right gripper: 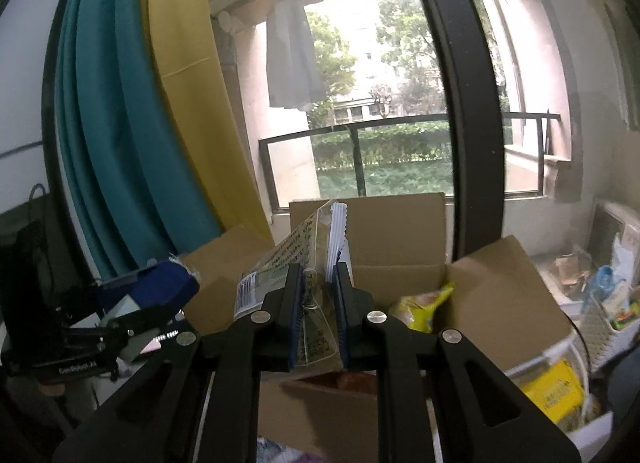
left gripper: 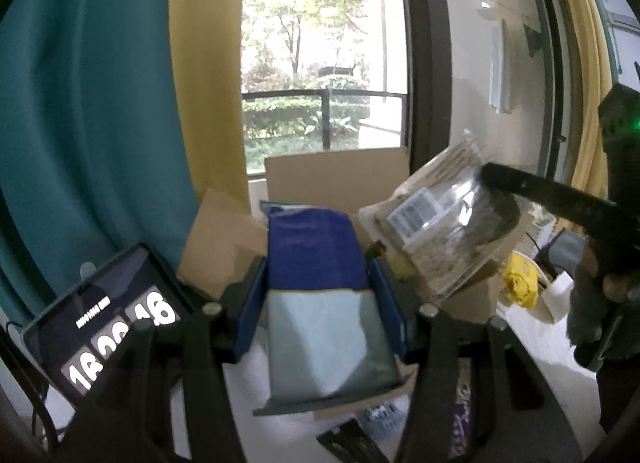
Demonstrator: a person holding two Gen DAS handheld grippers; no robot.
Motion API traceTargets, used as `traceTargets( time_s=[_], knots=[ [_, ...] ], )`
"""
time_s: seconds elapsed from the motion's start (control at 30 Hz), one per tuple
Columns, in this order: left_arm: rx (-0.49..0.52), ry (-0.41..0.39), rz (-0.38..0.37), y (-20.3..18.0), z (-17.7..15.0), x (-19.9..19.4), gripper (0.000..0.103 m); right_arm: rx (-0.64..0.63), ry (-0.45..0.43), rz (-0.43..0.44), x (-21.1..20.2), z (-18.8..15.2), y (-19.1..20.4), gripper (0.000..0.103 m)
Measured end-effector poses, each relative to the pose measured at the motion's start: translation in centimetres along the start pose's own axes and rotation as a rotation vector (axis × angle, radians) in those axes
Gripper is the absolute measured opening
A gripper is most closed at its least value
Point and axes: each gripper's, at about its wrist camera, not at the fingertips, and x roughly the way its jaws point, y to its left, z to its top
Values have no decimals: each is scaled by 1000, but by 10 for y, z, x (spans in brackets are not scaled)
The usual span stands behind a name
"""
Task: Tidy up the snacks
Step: 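Lower both packets into the box and open both tools, then move both tools back down to the snacks on the table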
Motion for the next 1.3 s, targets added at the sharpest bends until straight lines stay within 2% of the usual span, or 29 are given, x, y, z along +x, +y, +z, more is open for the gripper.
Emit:
traceTargets(
  time_s=[0.3,0.57,0.6,0.67,0.7,0.8,1.07,1.17,1.3],
  knots=[
    [-38,-16,5,25,16,23,54,13,2,15,65,22,4,16],
    [-63,-24,12,39,24,41,54,85,16,-6,127,34,-4,17],
    [-67,-22,11,40,25,44,54,97,46,-16,139,33,-7,20],
    [-82,-18,-1,43,26,48,54,160,178,-40,172,28,-20,34],
    [-87,-17,-8,42,25,49,54,191,213,-33,180,25,-26,46],
    [-79,-4,-11,38,22,54,54,210,217,-36,175,18,-35,48],
    [-49,28,-38,8,28,72,53,184,183,-43,123,17,-55,48],
    [-47,55,-29,-1,29,86,49,182,180,-38,107,17,-66,48],
    [-51,66,-15,-8,34,87,49,163,176,-44,93,20,-75,48]
  ],
)
